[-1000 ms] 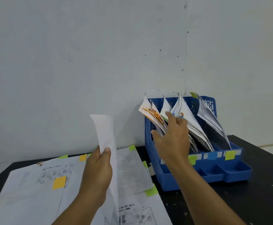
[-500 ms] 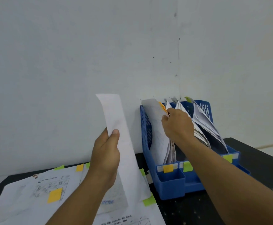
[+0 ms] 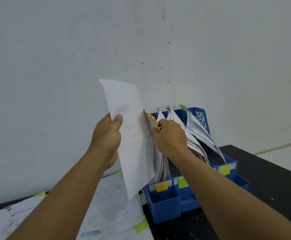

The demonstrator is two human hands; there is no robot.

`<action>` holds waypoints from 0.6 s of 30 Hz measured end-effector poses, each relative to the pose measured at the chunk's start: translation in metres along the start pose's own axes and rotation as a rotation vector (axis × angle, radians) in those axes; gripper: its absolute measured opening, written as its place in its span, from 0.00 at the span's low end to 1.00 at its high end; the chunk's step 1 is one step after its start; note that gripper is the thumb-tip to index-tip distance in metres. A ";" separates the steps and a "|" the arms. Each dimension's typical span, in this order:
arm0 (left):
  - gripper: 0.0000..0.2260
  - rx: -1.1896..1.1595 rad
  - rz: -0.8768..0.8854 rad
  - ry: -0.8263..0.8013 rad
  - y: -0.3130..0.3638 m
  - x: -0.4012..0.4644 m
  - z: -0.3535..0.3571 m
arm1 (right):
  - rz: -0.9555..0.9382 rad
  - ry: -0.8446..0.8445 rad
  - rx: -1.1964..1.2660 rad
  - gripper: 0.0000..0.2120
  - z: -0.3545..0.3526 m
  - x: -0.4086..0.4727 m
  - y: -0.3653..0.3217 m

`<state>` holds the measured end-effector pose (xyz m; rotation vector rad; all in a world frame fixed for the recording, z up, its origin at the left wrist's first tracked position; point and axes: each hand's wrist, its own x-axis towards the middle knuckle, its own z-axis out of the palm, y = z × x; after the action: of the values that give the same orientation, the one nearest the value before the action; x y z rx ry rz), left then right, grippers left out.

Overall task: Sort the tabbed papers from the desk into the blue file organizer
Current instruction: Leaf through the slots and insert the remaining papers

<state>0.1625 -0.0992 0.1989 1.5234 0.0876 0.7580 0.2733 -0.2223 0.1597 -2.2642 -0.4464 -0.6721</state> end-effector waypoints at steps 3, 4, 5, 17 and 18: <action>0.13 0.079 0.038 0.072 -0.013 0.011 0.009 | -0.007 -0.007 0.029 0.11 0.001 -0.001 0.001; 0.14 0.113 0.047 0.115 -0.018 0.014 0.012 | -0.012 -0.012 0.035 0.11 0.000 -0.002 0.000; 0.15 0.142 0.052 0.163 -0.022 0.018 0.015 | -0.016 -0.016 0.043 0.10 0.000 -0.002 0.001; 0.18 0.110 0.000 0.307 -0.078 0.035 0.058 | 0.000 -0.031 0.171 0.17 0.000 -0.006 0.000; 0.18 0.102 -0.012 0.312 -0.081 0.036 0.060 | 0.000 -0.028 0.177 0.18 -0.001 -0.005 0.000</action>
<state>0.2522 -0.1226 0.1449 1.4883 0.3724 0.9890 0.2684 -0.2234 0.1573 -2.1081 -0.4991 -0.5783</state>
